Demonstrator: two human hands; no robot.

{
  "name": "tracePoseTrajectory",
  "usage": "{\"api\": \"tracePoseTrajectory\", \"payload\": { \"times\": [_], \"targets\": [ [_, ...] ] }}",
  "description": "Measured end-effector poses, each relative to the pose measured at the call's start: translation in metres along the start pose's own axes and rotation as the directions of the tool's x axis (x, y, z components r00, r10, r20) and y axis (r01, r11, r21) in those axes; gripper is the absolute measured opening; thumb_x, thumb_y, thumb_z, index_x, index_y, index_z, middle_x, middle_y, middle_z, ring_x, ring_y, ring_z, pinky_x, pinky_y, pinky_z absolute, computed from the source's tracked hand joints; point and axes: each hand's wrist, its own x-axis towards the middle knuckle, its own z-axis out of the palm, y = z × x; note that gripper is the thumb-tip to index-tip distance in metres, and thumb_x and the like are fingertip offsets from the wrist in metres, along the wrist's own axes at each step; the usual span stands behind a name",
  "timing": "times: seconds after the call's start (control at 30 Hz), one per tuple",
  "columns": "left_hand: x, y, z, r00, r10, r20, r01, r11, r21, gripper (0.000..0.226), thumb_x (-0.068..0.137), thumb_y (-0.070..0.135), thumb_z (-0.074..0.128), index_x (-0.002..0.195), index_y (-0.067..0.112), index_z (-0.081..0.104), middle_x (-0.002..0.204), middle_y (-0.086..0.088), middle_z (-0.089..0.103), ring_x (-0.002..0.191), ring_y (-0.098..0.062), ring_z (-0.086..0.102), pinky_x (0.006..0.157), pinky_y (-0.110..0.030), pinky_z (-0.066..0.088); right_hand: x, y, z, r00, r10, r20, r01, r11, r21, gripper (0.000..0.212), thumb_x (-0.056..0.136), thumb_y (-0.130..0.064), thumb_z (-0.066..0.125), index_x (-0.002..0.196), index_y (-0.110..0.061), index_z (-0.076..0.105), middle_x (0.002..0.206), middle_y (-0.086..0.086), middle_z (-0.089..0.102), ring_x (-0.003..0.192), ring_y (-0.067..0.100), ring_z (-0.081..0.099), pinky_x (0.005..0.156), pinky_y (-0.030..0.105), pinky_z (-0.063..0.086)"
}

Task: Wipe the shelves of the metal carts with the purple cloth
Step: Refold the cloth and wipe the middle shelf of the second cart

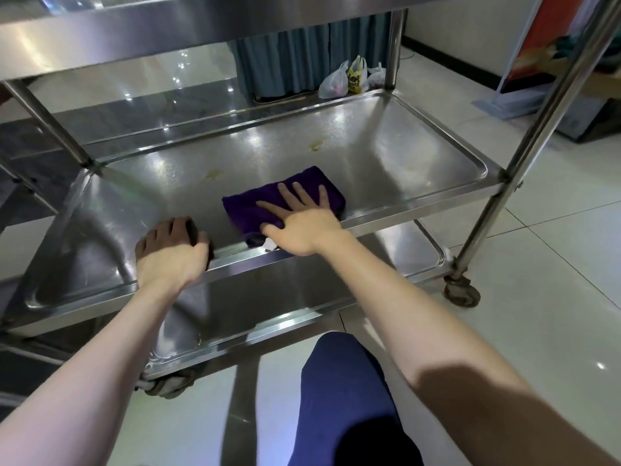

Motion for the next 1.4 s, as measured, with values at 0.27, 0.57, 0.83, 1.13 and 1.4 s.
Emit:
{"api": "tracePoseTrajectory", "payload": {
  "times": [0.27, 0.57, 0.83, 1.13, 1.4],
  "targets": [
    [0.002, -0.002, 0.002, 0.999, 0.013, -0.036, -0.013, 1.0, -0.014, 0.024, 0.101, 0.043, 0.057, 0.109, 0.022, 0.065, 0.126, -0.016, 0.064, 0.122, -0.04, 0.057, 0.109, -0.048, 0.044, -0.01, 0.206, -0.039, 0.931, 0.363, -0.042, -0.361, 0.931, 0.048, 0.067, 0.1, -0.081, 0.024, 0.164, -0.063, 0.011, 0.182, -0.011, -0.005, 0.167, 0.019, -0.008, 0.129, 0.065, -0.009],
    [0.002, 0.006, 0.01, 0.996, -0.007, -0.086, 0.01, 0.999, 0.036, 0.032, 0.1, 0.04, 0.053, 0.119, 0.016, 0.065, 0.13, -0.016, 0.063, 0.123, -0.038, 0.057, 0.111, -0.047, 0.041, 0.018, 0.196, -0.038, 0.83, 0.556, -0.048, -0.555, 0.831, 0.027, 0.081, 0.099, -0.086, 0.015, 0.17, -0.051, -0.003, 0.18, 0.007, -0.019, 0.164, 0.039, -0.019, 0.122, 0.079, -0.013],
    [-0.006, 0.005, 0.003, 0.983, -0.039, -0.182, -0.004, 0.973, -0.233, 0.039, 0.105, 0.031, 0.053, 0.139, 0.014, 0.064, 0.139, -0.014, 0.065, 0.132, -0.035, 0.056, 0.118, -0.049, 0.04, 0.063, -0.05, 0.013, 0.997, 0.071, -0.008, -0.072, 0.993, -0.095, 0.078, 0.102, -0.079, 0.016, 0.17, -0.049, -0.002, 0.179, 0.011, -0.019, 0.163, 0.042, -0.021, 0.119, 0.079, -0.018],
    [-0.005, -0.078, -0.032, 0.984, -0.062, -0.169, 0.009, 0.955, -0.298, 0.038, 0.096, 0.037, 0.056, 0.13, 0.023, 0.064, 0.136, -0.009, 0.066, 0.122, -0.037, 0.064, 0.104, -0.045, 0.053, 0.065, -0.045, 0.018, 0.999, 0.035, -0.038, -0.038, 0.998, -0.058, 0.078, 0.098, -0.085, 0.011, 0.169, -0.053, -0.003, 0.18, 0.006, -0.017, 0.165, 0.038, -0.02, 0.122, 0.074, -0.018],
    [-0.003, -0.172, -0.031, 0.964, -0.261, 0.047, 0.259, 0.965, 0.043, 0.079, 0.093, 0.077, 0.028, 0.159, 0.034, 0.035, 0.17, -0.016, 0.029, 0.159, -0.045, 0.022, 0.122, -0.068, 0.027, 0.066, -0.043, 0.013, 0.998, 0.065, -0.001, -0.064, 0.995, -0.079, 0.078, 0.096, -0.09, 0.009, 0.166, -0.06, -0.006, 0.18, 0.001, -0.021, 0.165, 0.033, -0.022, 0.123, 0.074, -0.016]
  ]
}}
